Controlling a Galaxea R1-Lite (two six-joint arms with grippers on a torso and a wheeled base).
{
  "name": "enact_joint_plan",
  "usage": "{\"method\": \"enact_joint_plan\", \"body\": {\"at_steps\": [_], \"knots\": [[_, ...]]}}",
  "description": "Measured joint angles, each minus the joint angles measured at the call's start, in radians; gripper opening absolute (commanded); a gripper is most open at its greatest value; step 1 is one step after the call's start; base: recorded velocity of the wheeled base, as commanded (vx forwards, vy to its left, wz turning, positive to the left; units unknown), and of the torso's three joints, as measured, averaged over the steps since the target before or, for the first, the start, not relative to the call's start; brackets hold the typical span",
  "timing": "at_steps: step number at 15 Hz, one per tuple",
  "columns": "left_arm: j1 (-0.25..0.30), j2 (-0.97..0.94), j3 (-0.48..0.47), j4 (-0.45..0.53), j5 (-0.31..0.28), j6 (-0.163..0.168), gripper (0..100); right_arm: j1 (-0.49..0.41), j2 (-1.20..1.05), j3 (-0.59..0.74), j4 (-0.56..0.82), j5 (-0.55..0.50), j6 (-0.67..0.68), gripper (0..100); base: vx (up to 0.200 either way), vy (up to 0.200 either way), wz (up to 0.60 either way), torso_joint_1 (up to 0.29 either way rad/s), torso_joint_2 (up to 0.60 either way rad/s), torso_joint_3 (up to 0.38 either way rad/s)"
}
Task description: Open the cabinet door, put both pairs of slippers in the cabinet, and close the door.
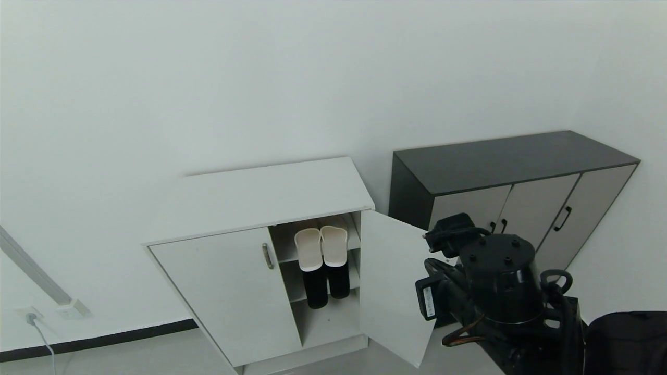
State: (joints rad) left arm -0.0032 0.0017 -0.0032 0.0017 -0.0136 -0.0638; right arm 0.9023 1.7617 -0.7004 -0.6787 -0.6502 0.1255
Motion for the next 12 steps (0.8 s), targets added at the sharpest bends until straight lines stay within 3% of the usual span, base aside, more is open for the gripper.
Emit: {"method": "enact_joint_plan", "body": {"at_steps": [6, 12], "knots": [[0.000, 0.000, 0.000, 0.000, 0.000, 0.000, 0, -0.112, 0.037, -0.029, -0.046, 0.094, -0.027, 0, 0.000, 0.000, 0.00, 0.000, 0.00, 0.000], [0.000, 0.000, 0.000, 0.000, 0.000, -0.002, 0, -0.348, 0.136, -0.163, -0.047, 0.197, -0.017, 0, 0.000, 0.000, 0.00, 0.000, 0.00, 0.000]]}}
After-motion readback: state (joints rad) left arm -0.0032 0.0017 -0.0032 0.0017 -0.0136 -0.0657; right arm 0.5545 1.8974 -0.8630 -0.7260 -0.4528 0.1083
